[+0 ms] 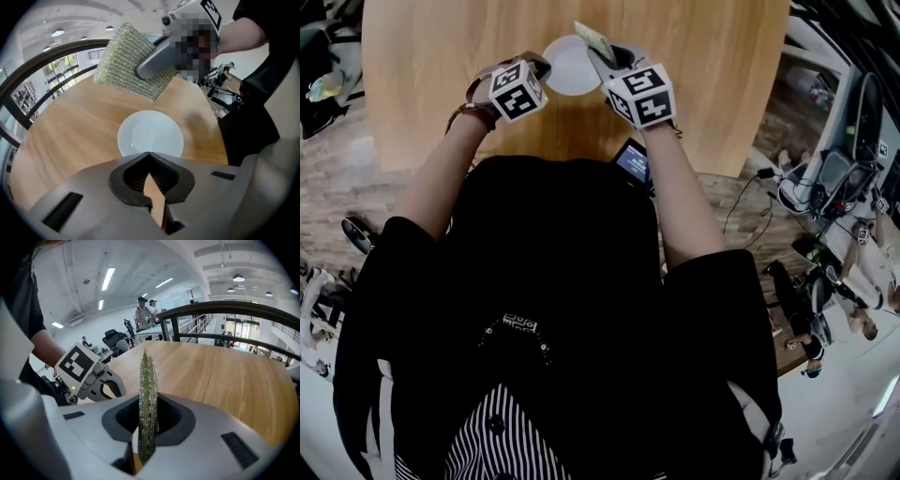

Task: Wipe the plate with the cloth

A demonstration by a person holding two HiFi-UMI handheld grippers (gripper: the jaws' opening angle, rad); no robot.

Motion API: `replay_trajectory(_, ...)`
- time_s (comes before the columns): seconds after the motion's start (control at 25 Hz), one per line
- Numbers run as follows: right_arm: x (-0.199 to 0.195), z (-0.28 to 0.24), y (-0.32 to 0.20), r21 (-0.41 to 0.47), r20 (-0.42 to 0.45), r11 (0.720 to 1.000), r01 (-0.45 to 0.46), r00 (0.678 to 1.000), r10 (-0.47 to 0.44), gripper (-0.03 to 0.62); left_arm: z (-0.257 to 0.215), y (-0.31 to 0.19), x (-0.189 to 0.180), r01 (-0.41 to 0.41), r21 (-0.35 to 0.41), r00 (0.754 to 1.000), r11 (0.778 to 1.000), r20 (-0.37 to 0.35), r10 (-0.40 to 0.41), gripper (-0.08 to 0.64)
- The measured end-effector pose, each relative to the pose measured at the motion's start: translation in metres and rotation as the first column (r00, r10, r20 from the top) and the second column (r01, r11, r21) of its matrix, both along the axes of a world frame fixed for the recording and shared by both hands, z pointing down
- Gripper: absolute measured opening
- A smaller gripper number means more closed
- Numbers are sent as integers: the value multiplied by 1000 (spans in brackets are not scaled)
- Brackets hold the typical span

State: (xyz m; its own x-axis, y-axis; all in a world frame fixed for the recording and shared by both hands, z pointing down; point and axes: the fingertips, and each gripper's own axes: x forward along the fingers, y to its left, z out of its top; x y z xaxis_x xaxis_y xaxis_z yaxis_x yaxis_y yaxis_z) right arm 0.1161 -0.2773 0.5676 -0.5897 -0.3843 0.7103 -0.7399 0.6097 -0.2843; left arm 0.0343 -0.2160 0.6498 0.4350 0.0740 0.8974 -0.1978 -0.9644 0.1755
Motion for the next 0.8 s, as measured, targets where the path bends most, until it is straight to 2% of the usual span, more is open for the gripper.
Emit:
replay_trajectory(0.16,-5,21,1,45,-80,994,97,992,-93,49,15,1,15,-54,39,998,998,21,53,-5)
replay_trajectory(0.32,-10,33,13,43,-116,978,205,973,-199,49,33,6,20,-89,21,993,996,83,87,-5)
replay_trajectory(0.4,-9,38,17,30,-123,975,221,969,-216,49,36,4,22,-86,19,992,996,92,84,-5)
replay_trajectory(0.6,-10,41,22,15,-128,972,235,964,-231,49,34,2,24,-142,35,978,989,158,134,-5)
replay_trajectory(0.8,-15,41,20,38,-162,959,282,948,-273,49,33,1,22,-136,30,976,990,176,128,-5)
